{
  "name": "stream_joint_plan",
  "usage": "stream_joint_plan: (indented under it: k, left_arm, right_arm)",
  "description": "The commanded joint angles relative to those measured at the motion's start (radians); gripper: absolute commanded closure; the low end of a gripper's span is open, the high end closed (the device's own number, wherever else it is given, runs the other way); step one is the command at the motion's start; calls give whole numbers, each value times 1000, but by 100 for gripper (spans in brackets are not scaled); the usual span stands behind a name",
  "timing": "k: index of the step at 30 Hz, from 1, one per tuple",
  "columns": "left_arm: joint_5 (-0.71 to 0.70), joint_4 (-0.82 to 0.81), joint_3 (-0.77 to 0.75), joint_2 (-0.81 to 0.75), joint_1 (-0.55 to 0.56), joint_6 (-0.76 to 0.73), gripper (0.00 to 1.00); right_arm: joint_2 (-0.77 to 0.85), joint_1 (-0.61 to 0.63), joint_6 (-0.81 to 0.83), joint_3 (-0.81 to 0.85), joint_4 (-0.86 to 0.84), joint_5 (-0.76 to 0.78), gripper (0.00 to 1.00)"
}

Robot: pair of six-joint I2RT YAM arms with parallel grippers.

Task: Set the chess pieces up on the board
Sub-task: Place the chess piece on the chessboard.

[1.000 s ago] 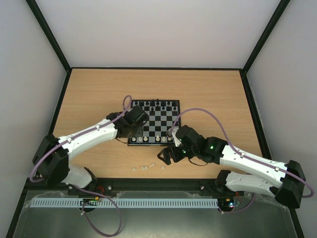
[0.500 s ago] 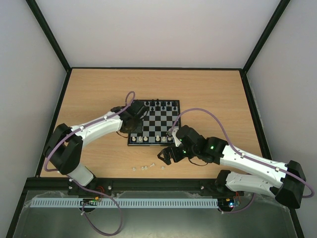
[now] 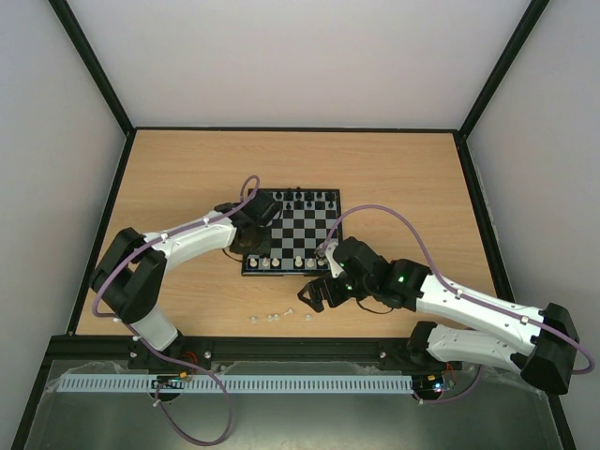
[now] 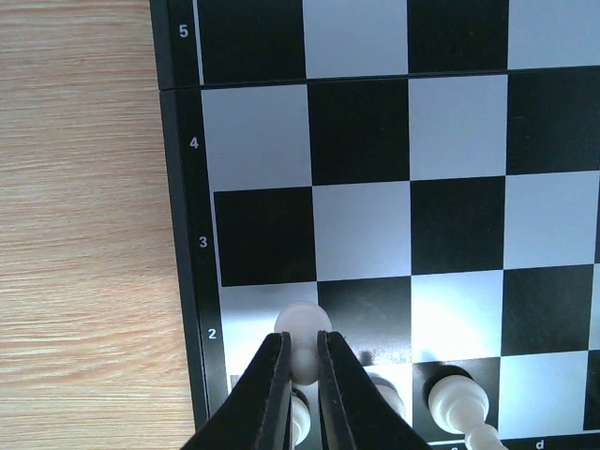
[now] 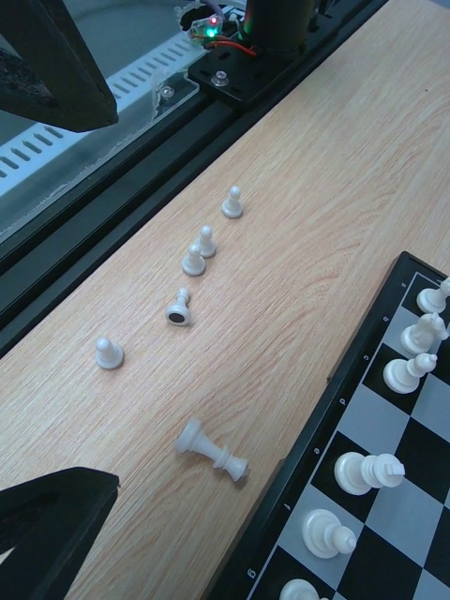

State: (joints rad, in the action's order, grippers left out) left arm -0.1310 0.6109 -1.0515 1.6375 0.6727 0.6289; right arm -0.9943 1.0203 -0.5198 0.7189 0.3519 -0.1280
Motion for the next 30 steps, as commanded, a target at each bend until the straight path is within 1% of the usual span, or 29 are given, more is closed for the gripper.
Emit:
stream_joint_plan:
  k: [1, 16, 21, 27, 30]
  left_arm:
    - [-5, 11, 13, 10, -7, -12, 93]
    - [-12, 18, 49, 10, -7, -8, 91]
    - [-10, 10, 48, 13, -7, -9, 85]
    - [-13, 7, 34, 12, -7, -11, 83]
    - [-15, 10, 20, 5, -7, -12, 78]
  right_arm:
    - [13, -3, 10, -18, -5, -15, 1]
    - [14, -3, 10, -23, -13, -21, 1]
    - [14, -3, 11, -24, -13, -23, 1]
    - [14, -3, 10, -25, -14, -22, 1]
    - [14, -2, 10, -24, -13, -23, 1]
